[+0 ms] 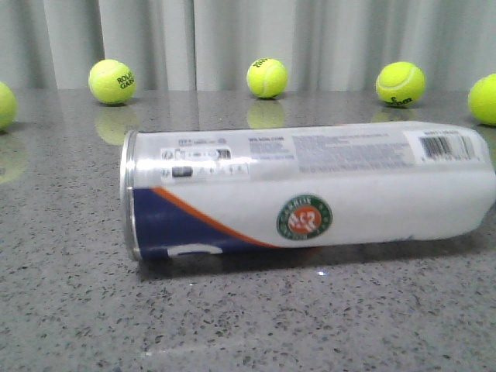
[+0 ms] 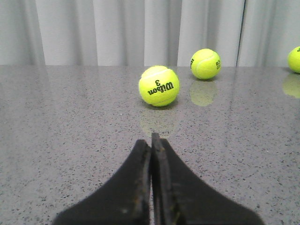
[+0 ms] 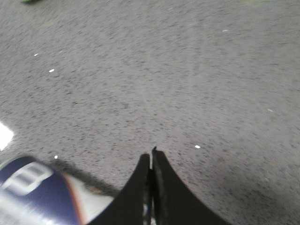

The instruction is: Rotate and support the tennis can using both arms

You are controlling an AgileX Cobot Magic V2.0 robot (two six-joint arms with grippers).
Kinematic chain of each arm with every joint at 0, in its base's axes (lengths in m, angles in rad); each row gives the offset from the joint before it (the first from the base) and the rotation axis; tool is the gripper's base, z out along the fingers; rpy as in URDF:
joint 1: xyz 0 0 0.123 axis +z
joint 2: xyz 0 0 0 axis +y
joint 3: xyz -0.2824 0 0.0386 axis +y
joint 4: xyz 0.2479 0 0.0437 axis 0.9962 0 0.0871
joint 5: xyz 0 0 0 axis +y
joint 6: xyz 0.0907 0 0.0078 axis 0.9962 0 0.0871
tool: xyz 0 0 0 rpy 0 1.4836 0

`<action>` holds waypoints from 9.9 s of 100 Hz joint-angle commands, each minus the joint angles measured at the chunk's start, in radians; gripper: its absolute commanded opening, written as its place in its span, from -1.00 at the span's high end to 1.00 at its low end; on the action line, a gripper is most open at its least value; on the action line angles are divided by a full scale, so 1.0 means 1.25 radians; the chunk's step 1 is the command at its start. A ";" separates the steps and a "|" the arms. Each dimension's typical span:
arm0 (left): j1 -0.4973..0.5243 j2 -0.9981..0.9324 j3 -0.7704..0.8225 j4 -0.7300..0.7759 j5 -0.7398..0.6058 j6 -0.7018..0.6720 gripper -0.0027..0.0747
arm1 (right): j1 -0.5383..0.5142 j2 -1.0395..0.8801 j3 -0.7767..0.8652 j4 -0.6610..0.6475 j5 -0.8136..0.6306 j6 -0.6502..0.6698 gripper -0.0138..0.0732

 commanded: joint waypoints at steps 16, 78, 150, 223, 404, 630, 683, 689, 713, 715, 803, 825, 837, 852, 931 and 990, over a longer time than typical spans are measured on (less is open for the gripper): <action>-0.006 -0.028 0.035 0.000 -0.061 -0.007 0.98 | -0.002 -0.220 0.215 -0.029 -0.262 0.022 0.82; -0.006 -0.028 0.020 0.000 -0.057 -0.007 0.98 | -0.002 -0.731 0.590 -0.033 -0.429 -0.003 0.82; -0.042 0.325 -0.427 -0.129 0.395 0.000 0.98 | -0.002 -0.822 0.656 -0.034 -0.417 -0.003 0.82; -0.154 0.811 -0.535 -1.016 0.493 0.474 -0.29 | -0.002 -0.822 0.656 -0.034 -0.418 -0.003 0.82; -0.154 0.943 -0.855 -1.035 0.707 0.593 0.98 | -0.002 -0.822 0.656 -0.034 -0.418 -0.003 0.82; -0.613 1.222 -1.459 -0.097 0.860 0.029 -0.32 | -0.002 -0.822 0.656 -0.034 -0.419 -0.003 0.82; -0.683 1.153 -1.442 0.029 0.705 0.048 0.43 | -0.002 -0.822 0.656 -0.034 -0.419 -0.003 0.82; -0.706 1.123 -1.411 0.084 0.683 0.003 0.74 | -0.002 -0.822 0.656 -0.034 -0.419 -0.003 0.82; -0.721 0.964 -1.214 0.150 0.557 -0.105 0.98 | -0.002 -0.822 0.656 -0.034 -0.419 -0.003 0.82; -0.721 0.949 -1.196 0.150 0.551 -0.105 0.98 | -0.002 -0.822 0.656 -0.034 -0.419 -0.003 0.82; -0.721 0.458 -0.745 0.175 0.783 -0.105 0.98 | -0.002 -0.822 0.656 -0.034 -0.419 -0.003 0.82; -0.669 0.418 -0.677 0.249 0.629 -0.124 0.98 | -0.002 -0.822 0.656 -0.034 -0.419 -0.003 0.82; -0.584 0.385 -0.595 0.213 0.459 -0.148 0.98 | -0.002 -0.822 0.656 -0.034 -0.419 -0.003 0.82; -0.453 0.342 -0.465 0.117 0.212 -0.143 0.98 | -0.002 -0.822 0.656 -0.034 -0.419 -0.003 0.82; -0.013 0.014 0.001 -0.053 -0.078 -0.021 0.98 | -0.002 -0.822 0.656 -0.034 -0.419 -0.003 0.82; -0.005 -0.028 0.034 -0.053 -0.060 -0.021 0.98 | -0.002 -0.824 0.656 -0.034 -0.418 -0.003 0.82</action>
